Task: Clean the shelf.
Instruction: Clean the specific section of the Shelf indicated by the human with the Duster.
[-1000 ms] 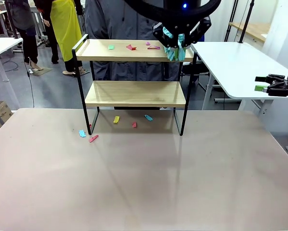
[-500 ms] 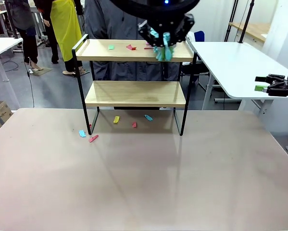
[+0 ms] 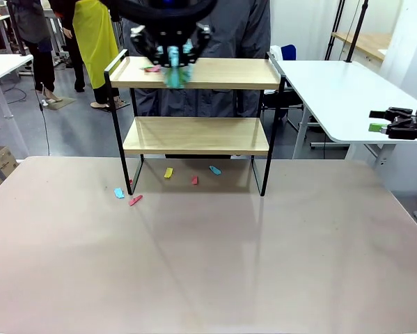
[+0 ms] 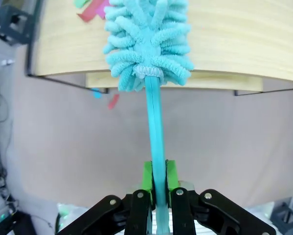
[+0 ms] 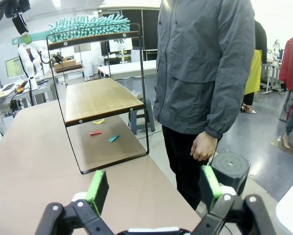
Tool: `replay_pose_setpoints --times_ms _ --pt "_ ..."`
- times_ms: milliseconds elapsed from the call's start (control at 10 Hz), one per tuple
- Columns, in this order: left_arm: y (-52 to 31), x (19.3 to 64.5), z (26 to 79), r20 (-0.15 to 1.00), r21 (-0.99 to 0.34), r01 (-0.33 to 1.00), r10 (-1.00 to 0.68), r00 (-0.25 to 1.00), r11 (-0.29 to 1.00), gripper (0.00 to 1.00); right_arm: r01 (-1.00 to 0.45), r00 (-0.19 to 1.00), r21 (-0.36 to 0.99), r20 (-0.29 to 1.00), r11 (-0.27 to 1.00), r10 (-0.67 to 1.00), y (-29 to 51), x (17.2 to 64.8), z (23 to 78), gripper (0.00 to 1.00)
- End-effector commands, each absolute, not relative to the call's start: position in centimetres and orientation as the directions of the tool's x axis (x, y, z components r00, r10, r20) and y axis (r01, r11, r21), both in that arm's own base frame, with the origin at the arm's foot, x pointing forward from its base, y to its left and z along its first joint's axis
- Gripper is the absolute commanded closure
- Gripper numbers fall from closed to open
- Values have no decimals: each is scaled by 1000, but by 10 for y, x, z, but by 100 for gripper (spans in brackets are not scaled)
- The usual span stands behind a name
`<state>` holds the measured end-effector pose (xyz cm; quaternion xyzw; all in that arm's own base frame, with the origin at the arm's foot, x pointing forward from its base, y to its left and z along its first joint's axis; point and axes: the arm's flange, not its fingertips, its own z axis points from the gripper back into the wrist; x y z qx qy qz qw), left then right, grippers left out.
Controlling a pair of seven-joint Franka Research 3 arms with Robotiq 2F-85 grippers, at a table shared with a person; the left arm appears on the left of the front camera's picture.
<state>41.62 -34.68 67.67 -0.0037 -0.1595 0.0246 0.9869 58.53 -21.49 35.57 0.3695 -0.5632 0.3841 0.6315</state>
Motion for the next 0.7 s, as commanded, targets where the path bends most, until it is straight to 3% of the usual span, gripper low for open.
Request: replay_pose_setpoints --times_ms 0,300,600 --pt "-308 407 674 304 73 -66 41 952 995 87 -902 67 31 995 430 69 -213 586 358 0" --pt "-269 398 672 367 243 -156 58 929 957 87 -902 67 31 995 430 69 -213 586 358 0" --pt "-272 374 693 490 261 -122 -22 871 958 87 -902 67 31 995 430 69 -213 586 358 0"
